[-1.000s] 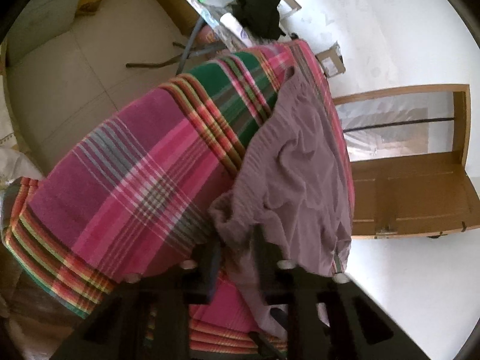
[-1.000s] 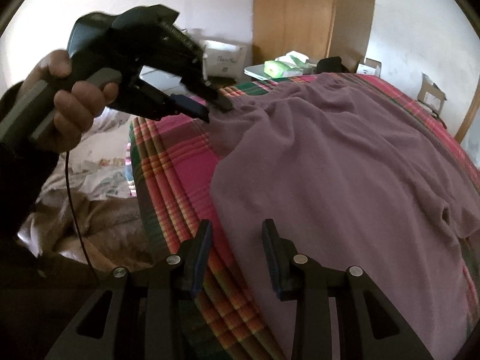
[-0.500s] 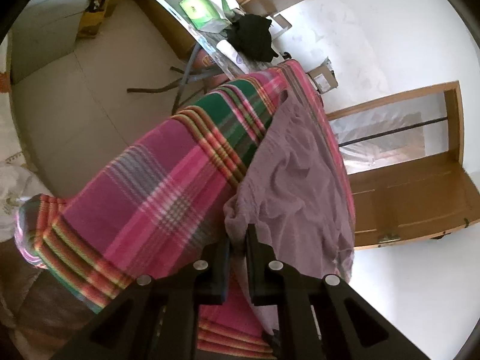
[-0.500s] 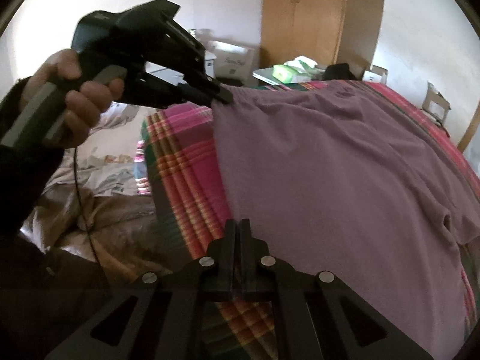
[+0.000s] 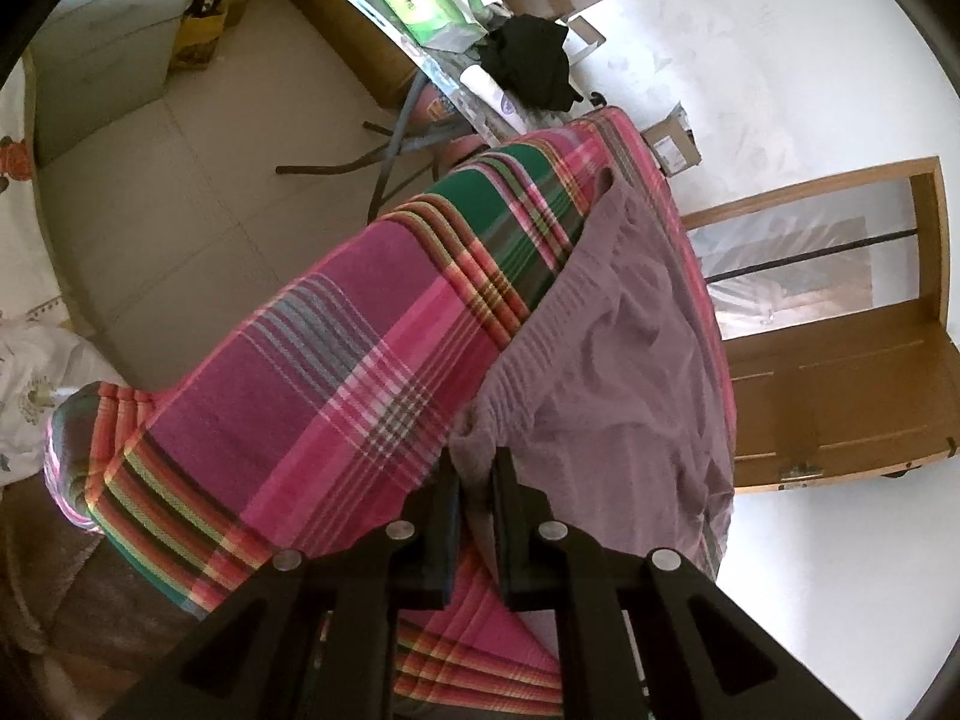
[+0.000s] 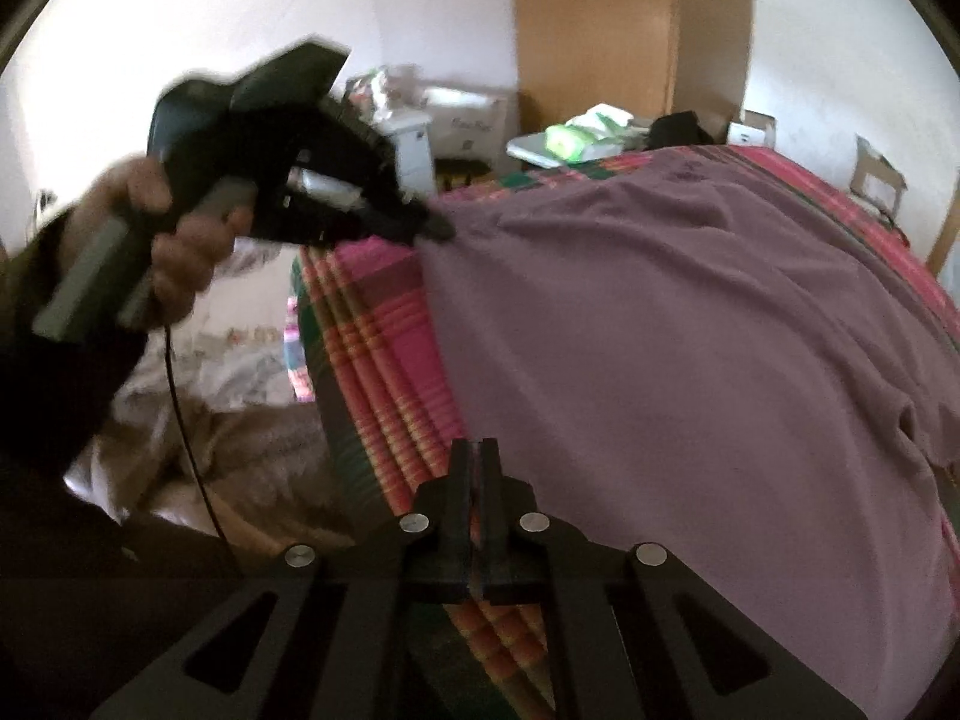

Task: Fold clothes

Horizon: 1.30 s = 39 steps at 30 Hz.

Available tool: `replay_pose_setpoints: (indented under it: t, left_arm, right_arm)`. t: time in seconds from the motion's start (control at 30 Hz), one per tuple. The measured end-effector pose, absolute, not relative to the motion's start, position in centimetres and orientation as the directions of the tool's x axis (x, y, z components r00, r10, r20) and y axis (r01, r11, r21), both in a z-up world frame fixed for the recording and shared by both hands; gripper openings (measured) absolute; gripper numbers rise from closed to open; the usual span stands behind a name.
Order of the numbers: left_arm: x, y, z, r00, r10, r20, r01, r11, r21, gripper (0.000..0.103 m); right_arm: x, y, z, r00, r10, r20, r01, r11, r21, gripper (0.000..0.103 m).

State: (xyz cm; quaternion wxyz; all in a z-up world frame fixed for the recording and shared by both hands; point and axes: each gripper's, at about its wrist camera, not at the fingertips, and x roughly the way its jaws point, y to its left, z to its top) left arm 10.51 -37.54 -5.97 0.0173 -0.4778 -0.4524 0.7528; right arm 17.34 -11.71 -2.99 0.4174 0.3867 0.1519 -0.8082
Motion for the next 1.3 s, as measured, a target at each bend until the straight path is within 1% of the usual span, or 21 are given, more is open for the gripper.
replay_pose_setpoints:
  t: [0.1,0.27,0.37,0.5,0.57,0.7,0.8,0.97,1.07,1.17,1.3]
  left_arm:
    - [10.5,-37.6,-6.0,-0.536,0.464,-0.705,0.414,-0.583,-0.699,0.011]
    - [10.5,-37.6,-5.5,-0.512,0.448,-0.733,0.429,-0.606,-0.67,0.014]
    - [10.7,-38.1,-4.8,-0.503,0.424,-0.753,0.443,-0.621,-0.647,0.015]
    - [11.0,-38.7,-2.7,-0.525,0.353,-0.774,0.449,-0.658,-0.604,0.015]
    - [10.8,-38.8,-1.6,-0.534,0.339,-0.774,0.44,-0.671,-0.597,0.015]
    - [9.1,-37.9,1.1,-0.534,0.319,-0.783,0.382,-0.735,-0.56,0.015]
    - [7.5,-37.0,3.2,-0.553,0.313,-0.772,0.334,-0.766,-0.549,0.016]
    - [3.6,-34.4,5.2,-0.545,0.328,-0.772,0.25,-0.815,-0.523,0.016]
    - [0.8,-32.6,5.5,-0.525,0.338,-0.781,0.214,-0.836,-0.506,0.017]
    - [-1.8,-30.7,5.4,-0.498,0.364,-0.787,0.164,-0.852,-0.498,0.017]
    - [-5.2,-28.4,3.8,-0.438,0.394,-0.808,0.112,-0.868,-0.484,0.017]
  right_arm:
    - [16.6,-10.1,-2.3,-0.366,-0.553,-0.748,0.762,-0.64,0.1,0.008]
    - [15.2,-6.5,-1.2,-0.419,-0.528,-0.738,0.691,-0.713,0.118,0.011]
    - [14.3,-3.7,-0.6,-0.461,-0.501,-0.733,0.636,-0.762,0.122,0.015]
    - [13.0,0.1,0.2,-0.512,-0.459,-0.726,0.555,-0.822,0.128,0.016]
    - [12.4,2.1,0.7,-0.54,-0.431,-0.723,0.512,-0.85,0.124,0.016]
    - [11.0,6.1,2.2,-0.599,-0.357,-0.717,0.423,-0.901,0.095,0.016]
    - [9.9,8.8,4.0,-0.646,-0.296,-0.704,0.363,-0.93,0.058,0.017]
    - [7.8,10.3,6.8,-0.702,-0.266,-0.661,0.344,-0.939,0.014,0.017]
    - [5.8,10.2,7.2,-0.708,-0.262,-0.656,0.338,-0.941,0.01,0.025]
    - [2.5,9.7,6.5,-0.695,-0.253,-0.673,0.335,-0.942,0.008,0.027]
    - [-2.7,9.4,4.2,-0.642,-0.237,-0.729,0.308,-0.951,0.038,0.027]
